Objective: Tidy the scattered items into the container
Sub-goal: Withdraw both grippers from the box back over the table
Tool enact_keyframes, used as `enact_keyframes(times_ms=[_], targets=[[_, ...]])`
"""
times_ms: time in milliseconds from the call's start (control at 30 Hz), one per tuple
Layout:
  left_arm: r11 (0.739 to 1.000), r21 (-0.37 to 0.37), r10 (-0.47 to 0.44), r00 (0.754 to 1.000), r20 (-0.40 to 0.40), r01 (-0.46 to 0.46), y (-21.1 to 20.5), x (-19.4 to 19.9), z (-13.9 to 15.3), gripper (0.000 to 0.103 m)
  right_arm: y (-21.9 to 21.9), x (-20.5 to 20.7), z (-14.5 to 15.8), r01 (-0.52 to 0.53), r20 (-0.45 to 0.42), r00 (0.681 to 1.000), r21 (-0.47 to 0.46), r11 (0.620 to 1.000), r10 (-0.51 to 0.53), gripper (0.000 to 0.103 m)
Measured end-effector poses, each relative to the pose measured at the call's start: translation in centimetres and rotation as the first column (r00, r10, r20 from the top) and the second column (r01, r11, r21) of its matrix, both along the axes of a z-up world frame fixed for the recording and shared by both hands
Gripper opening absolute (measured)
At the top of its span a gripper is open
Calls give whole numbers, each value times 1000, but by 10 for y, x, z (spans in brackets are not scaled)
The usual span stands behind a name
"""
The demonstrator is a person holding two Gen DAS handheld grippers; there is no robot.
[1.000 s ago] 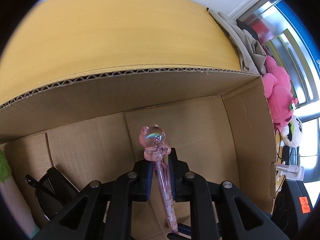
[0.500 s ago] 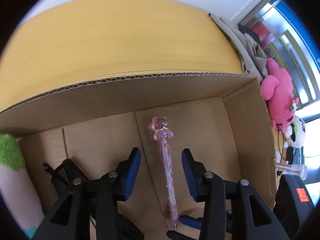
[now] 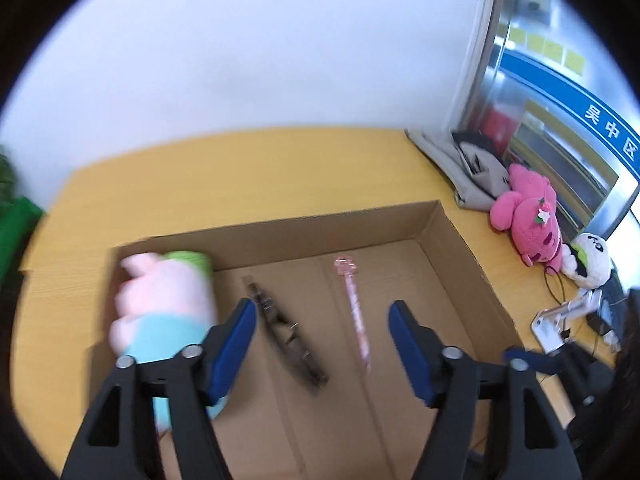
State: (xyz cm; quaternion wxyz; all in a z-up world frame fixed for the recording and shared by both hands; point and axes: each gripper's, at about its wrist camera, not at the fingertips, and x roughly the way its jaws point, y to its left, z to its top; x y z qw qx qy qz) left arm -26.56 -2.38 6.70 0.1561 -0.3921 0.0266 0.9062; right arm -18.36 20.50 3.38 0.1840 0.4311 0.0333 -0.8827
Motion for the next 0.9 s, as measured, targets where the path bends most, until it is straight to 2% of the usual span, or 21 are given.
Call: enact_keyframes(times_ms=[133,233,400,533,900], targets=[[997,13,73,990,-121,-72,-20,80,20,79,-20,53,11,-31,-70,997,-29,999,28,102],[995,42,95,985,-142,-90,-30,129,23,79,-26,80,10,16,-107,994,-20,1000,-18,102],[991,44,130,975,-178,-124,-41,185,27,79,-25,130,21,71,-168,983,3,997,-69,102],[987,79,151,971,-187,-139,-52,216,30,79,-23,155,32,88,-197,977,13,996,-83,102],[981,78,193,958,-212,-180,-69,255,35,79,-28,190,44,80,-251,965,9,997,-75,102]])
